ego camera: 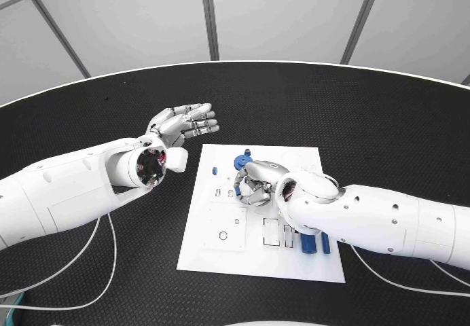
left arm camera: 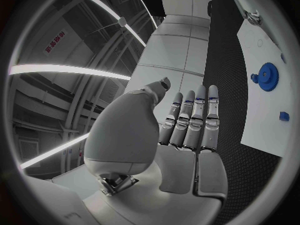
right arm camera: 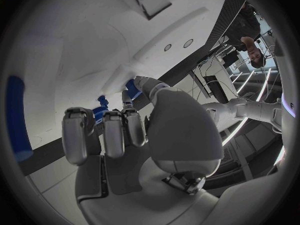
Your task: Assemble the parts on the task board
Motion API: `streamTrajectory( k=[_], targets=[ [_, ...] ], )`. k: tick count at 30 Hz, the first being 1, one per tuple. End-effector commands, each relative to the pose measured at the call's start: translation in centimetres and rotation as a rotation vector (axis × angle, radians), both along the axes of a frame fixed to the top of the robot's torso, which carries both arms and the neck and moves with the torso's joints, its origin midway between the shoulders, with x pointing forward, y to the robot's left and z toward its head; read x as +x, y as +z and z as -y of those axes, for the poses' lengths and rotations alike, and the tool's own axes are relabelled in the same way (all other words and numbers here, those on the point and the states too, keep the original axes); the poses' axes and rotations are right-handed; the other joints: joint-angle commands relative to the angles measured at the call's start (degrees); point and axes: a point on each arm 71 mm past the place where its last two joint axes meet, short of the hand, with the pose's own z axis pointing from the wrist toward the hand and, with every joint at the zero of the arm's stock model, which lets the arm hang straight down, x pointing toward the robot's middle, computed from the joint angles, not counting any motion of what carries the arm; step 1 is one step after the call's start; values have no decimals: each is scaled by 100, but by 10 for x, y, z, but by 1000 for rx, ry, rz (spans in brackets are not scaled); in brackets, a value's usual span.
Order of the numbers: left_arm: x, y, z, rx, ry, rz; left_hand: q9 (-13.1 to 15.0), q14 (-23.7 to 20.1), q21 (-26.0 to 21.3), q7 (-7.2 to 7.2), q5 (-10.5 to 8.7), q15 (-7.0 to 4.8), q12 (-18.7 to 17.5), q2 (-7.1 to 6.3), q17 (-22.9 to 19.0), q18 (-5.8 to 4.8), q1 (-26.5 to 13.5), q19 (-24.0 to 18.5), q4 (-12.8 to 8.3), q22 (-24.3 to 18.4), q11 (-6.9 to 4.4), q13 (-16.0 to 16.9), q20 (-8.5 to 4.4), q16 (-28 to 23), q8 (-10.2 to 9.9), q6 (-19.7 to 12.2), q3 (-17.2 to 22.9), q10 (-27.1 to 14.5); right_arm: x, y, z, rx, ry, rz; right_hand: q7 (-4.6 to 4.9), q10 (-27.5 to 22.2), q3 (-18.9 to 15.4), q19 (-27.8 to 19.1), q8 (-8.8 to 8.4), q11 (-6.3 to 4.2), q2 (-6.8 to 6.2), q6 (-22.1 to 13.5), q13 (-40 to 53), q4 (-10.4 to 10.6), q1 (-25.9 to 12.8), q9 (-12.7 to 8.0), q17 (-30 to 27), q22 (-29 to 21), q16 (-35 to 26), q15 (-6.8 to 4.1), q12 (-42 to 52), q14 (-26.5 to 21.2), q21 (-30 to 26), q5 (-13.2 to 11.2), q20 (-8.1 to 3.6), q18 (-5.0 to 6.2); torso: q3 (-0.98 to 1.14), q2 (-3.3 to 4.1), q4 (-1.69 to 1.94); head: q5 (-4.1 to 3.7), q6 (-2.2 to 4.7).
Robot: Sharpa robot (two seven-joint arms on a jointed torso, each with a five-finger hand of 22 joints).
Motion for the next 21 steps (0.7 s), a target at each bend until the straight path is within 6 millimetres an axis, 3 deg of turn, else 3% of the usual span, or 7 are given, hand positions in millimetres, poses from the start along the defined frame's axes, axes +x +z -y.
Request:
streamTrajectory(
  k=[1, 10, 21],
  targets=[
    [0, 0, 0, 0, 0, 0, -5, -44, -1, 270, 7, 15, -20, 2, 7, 112, -62, -36, -13, -8, 18, 1, 15, -25, -23, -50, 20, -7, 0, 0, 0, 2, 1, 1, 3, 113, -39, 464, -27, 45, -65, -61, 1030, 0, -49, -3, 1506, 1270, 28, 62, -40, 596, -28, -30, 35, -47, -2, 0, 0, 1, -1],
    [0, 0, -1, 1, 2, 0, -5, -44, -1, 270, 7, 15, -20, 2, 7, 112, -62, -36, -13, -8, 18, 1, 15, -25, -23, -50, 20, -7, 0, 1, 0, 7, 7, 5, 22, 39, -189, 458, -81, 71, -196, -171, 964, 37, -165, -28, 1506, 1262, 28, 89, -112, 596, -41, -69, 68, -44, -1, 0, -3, 0, -3],
    [1, -1, -3, 15, -9, -5, -7, -51, -4, 272, 7, 19, -23, 2, 8, 112, -65, -41, -22, -11, 22, 0, 16, -33, -28, -56, 25, -16, -10, 15, 9, 127, 38, 102, 31, 5, -350, 448, -108, 80, -195, -246, 931, 80, -184, -39, 1492, 1247, 21, 98, -142, 593, -62, -199, 81, -38, 6, -17, -6, -2, 0]
  ],
)
